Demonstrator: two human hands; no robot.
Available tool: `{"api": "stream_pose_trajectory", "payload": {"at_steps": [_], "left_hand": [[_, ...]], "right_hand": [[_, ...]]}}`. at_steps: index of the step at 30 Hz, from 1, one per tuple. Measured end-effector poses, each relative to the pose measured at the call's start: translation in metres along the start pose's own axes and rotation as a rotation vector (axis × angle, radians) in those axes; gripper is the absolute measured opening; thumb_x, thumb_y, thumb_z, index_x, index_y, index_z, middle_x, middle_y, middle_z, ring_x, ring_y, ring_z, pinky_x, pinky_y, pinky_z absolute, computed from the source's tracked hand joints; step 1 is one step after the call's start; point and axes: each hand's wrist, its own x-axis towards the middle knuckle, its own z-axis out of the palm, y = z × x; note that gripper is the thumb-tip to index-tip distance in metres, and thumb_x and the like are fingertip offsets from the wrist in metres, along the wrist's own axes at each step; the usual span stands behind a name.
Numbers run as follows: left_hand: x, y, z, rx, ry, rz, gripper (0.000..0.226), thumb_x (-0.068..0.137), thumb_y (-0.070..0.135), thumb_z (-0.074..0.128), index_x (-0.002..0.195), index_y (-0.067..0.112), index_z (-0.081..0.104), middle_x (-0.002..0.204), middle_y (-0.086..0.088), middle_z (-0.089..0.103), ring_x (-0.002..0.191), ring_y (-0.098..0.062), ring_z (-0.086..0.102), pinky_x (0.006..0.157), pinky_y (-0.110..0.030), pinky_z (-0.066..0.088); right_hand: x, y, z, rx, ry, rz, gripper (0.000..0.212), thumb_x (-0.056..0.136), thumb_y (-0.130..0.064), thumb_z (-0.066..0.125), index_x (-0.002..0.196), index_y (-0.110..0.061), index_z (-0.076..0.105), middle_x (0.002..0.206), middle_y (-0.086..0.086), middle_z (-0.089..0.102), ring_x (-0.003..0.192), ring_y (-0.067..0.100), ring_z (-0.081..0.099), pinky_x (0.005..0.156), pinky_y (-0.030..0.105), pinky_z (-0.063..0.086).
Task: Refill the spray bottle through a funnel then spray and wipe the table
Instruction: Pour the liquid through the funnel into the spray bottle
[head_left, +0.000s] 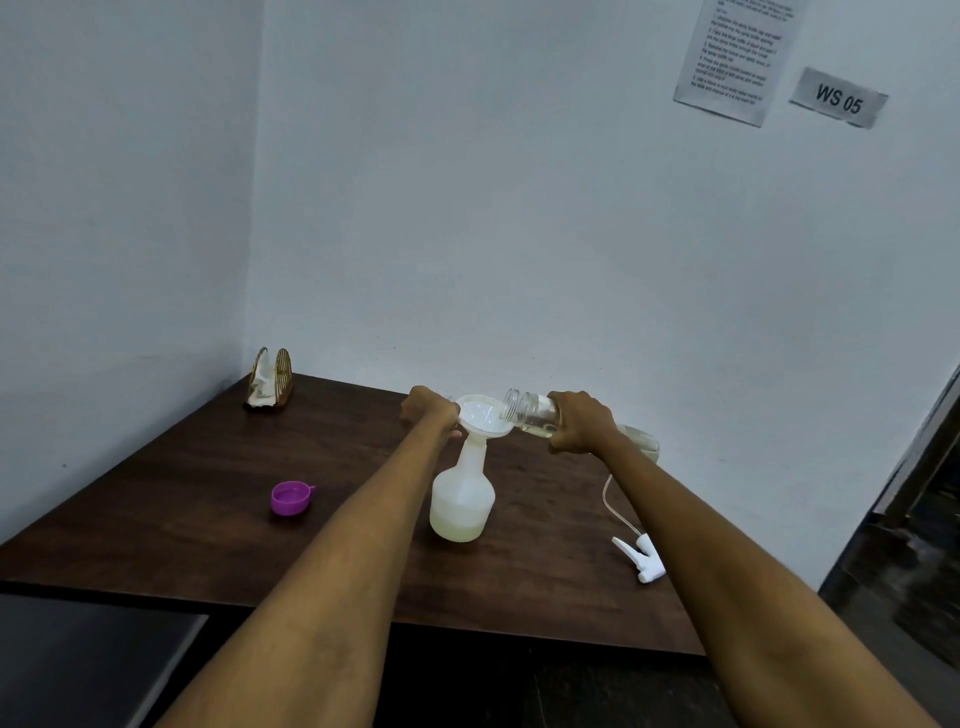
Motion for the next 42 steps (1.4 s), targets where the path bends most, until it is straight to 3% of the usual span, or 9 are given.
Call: {"api": "stream_pose_trajectory", "payload": {"at_steps": [4,8,13,20,26,32,38,42], "left_hand": [[-0.0009,-0.0001,-0.0012,0.008,-0.008,0.000,0.022,0.089,-0.004,0.060,0.109,-0.011,0.064,0.110,-0.026,0.068,0.095,-0.034,0.071,0.070,-0.034,0.060],[-0.0036,0.0024,-0.0032,0.043,-0.031,-0.006,0.015,0.090,-0.005,0.059,0.102,-0.009,0.065,0.112,-0.026,0.067,0.095,-0.034,0.072,0.056,-0.032,0.056],[-0.0020,0.0023,-0.0015,0.030,-0.029,-0.009,0.021,0.089,-0.009,0.057,0.109,-0.012,0.063,0.114,-0.027,0.066,0.097,-0.036,0.071,0.069,-0.034,0.058],[-0.0009,0.0014,-0.0018,0.032,-0.029,-0.003,0.022,0.089,-0.011,0.056,0.110,-0.013,0.063,0.113,-0.028,0.066,0.096,-0.035,0.071,0.071,-0.034,0.059],[-0.0047,0.0016,-0.0033,0.043,-0.038,0.005,0.022,0.090,-0.007,0.057,0.110,-0.012,0.064,0.112,-0.028,0.067,0.096,-0.034,0.071,0.056,-0.031,0.054],[-0.0025,0.0009,-0.0021,0.024,-0.027,-0.003,0.022,0.090,-0.007,0.058,0.111,-0.012,0.064,0.112,-0.028,0.066,0.097,-0.034,0.071,0.073,-0.035,0.060],[-0.0028,0.0008,-0.0027,0.014,-0.028,0.000,0.021,0.089,-0.008,0.058,0.109,-0.011,0.064,0.112,-0.028,0.066,0.098,-0.035,0.071,0.073,-0.037,0.060],[-0.0043,0.0009,-0.0032,0.019,-0.034,0.009,0.021,0.089,-0.008,0.057,0.109,-0.013,0.064,0.112,-0.029,0.066,0.098,-0.035,0.070,0.072,-0.036,0.060]], "right_hand": [[0.0000,0.0013,0.0001,-0.009,0.008,-0.006,0.036,0.070,-0.021,0.069,0.101,-0.007,0.057,0.099,0.009,0.065,0.091,0.028,0.060,0.064,0.028,0.037],[0.0002,0.0024,-0.0003,-0.003,0.014,-0.009,0.026,0.071,-0.021,0.068,0.090,-0.011,0.052,0.096,0.008,0.065,0.090,0.028,0.060,0.063,0.028,0.035],[-0.0002,0.0005,0.0003,-0.001,0.013,-0.014,0.028,0.072,-0.021,0.067,0.094,-0.011,0.055,0.096,0.007,0.065,0.091,0.027,0.060,0.064,0.028,0.036],[0.0019,-0.0021,-0.0008,0.001,0.014,-0.019,0.030,0.070,-0.019,0.067,0.096,-0.009,0.056,0.096,0.008,0.065,0.089,0.027,0.060,0.063,0.028,0.035],[0.0020,-0.0009,-0.0028,0.000,0.022,-0.019,0.030,0.070,-0.019,0.067,0.096,-0.008,0.056,0.096,0.008,0.065,0.089,0.027,0.060,0.064,0.028,0.036],[0.0009,0.0013,-0.0025,-0.012,0.025,-0.019,0.031,0.070,-0.019,0.068,0.097,-0.008,0.057,0.096,0.008,0.065,0.089,0.027,0.060,0.064,0.027,0.036],[-0.0002,0.0025,-0.0034,0.003,0.025,-0.012,0.025,0.070,-0.019,0.069,0.086,-0.012,0.050,0.086,0.005,0.060,0.087,0.027,0.060,0.062,0.026,0.033],[-0.0002,0.0023,-0.0017,-0.002,0.033,-0.010,0.029,0.070,-0.019,0.068,0.094,-0.009,0.056,0.094,0.007,0.065,0.087,0.026,0.059,0.063,0.027,0.034]]}}
